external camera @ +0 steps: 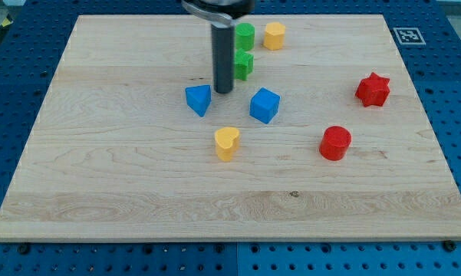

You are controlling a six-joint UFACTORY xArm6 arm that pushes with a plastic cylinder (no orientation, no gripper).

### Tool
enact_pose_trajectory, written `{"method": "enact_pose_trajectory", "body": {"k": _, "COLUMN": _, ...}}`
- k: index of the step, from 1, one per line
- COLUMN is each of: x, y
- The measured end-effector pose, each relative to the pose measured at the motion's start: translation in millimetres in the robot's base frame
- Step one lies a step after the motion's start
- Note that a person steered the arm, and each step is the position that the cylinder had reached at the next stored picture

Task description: Push the yellow hexagon diagonal to the green star

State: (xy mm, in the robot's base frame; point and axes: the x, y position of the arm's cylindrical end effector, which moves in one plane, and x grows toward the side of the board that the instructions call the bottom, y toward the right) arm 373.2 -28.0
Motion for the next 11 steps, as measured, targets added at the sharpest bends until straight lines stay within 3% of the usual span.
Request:
{"method": "enact_pose_trajectory", "body": {"k": 1, "x": -28.4, "y": -39.1}}
{"method": "enact_pose_trajectory", "body": {"k": 2, "x": -84.3, "y": -53.8}}
{"method": "enact_pose_trajectory", "body": {"k": 3, "x": -150.1, "y": -19.7}}
{"method": "enact_pose_trajectory", "body": {"k": 4, "x": -166.5, "y": 15.5}}
{"method": "enact_pose_trajectory", "body": {"k": 6, "x": -156.7, "y": 73.0}}
{"method": "enact_pose_trajectory", "body": {"k": 8, "x": -109.7, "y": 122.4}}
{"method": "enact_pose_trajectory", "body": {"k": 9, "x": -105.9, "y": 141.8}}
{"method": "enact_pose_trajectory", "body": {"k": 11, "x": -104.4, "y": 143.3}}
